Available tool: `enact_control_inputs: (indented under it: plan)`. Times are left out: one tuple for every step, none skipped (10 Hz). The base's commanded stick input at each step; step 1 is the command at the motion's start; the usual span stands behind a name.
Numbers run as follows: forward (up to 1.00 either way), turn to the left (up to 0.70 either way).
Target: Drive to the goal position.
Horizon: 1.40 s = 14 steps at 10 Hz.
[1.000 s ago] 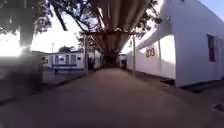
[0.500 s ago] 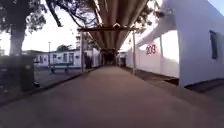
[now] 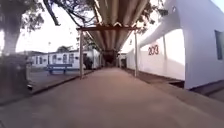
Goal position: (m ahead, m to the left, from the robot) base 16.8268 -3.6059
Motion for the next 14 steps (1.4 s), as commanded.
enact_control_inputs:
  plan:
    - [0.7,0.0]
    - [0.7,0.0]
    - [0.7,0.0]
    - [0.7,0.0]
    - [0.7,0.0]
    - [0.7,0.0]
    - [0.7,0.0]
    - [0.7,0.0]
    - [0.7,0.0]
    - [0.7,0.0]
    - [0.7,0.0]
    - [0.7,0.0]
    - [0.7,0.0]
    - [0.7,0.0]
